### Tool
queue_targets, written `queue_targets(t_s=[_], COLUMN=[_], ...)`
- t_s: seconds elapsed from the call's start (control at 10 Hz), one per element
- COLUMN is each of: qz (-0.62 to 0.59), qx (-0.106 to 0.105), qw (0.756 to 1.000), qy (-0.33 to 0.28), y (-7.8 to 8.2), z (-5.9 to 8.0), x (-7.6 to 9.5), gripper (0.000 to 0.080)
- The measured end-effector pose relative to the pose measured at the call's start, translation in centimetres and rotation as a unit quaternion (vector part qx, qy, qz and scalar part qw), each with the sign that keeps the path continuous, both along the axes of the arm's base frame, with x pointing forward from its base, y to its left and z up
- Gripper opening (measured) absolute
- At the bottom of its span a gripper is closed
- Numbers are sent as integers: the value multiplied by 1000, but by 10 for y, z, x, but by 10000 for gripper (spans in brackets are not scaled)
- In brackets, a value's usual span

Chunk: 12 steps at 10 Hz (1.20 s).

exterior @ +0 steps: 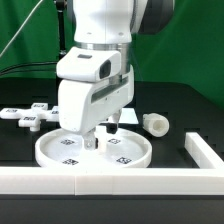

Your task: Assemble round table

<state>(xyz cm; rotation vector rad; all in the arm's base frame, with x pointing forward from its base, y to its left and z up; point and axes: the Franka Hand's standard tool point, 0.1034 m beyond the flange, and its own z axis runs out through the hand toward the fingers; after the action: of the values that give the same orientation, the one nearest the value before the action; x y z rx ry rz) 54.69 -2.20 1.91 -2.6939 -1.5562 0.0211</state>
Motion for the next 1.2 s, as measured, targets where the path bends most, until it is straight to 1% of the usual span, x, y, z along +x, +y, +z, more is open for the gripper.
queue_targets(t_s=[0.3,0.6,0.7,0.8,1.2], qz=[-7,-7,-7,-7,-7], qx=[-2,-2,-2,-2,-2], qw=[1000,1000,1000,1000,1000], qy=[4,6,6,6,6], y=[-9,-9,-9,-9,-9], z=[-5,-7,-7,-7,-7], x=[-3,-4,-4,-4,-4], gripper=[649,638,468,404,404])
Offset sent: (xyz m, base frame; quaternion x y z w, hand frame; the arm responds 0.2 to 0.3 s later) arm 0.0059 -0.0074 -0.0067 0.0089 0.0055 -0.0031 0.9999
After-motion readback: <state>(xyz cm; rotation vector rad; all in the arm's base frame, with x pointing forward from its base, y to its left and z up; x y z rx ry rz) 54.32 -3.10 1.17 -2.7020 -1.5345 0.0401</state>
